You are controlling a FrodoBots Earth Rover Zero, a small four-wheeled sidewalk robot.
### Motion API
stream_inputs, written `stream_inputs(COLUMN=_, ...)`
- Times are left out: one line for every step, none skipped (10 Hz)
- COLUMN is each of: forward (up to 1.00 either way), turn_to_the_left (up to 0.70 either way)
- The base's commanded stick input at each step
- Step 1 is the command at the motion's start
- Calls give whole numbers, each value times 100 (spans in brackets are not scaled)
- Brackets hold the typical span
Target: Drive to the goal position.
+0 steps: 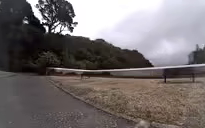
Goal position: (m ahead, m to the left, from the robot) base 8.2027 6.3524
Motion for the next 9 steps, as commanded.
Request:
stream_inputs(forward=45, turn_to_the_left=27)
stream_inputs(forward=45, turn_to_the_left=27)
stream_inputs(forward=45, turn_to_the_left=27)
stream_inputs(forward=45, turn_to_the_left=27)
stream_inputs(forward=45, turn_to_the_left=27)
stream_inputs(forward=45, turn_to_the_left=27)
stream_inputs(forward=45, turn_to_the_left=27)
stream_inputs(forward=45, turn_to_the_left=27)
stream_inputs(forward=45, turn_to_the_left=27)
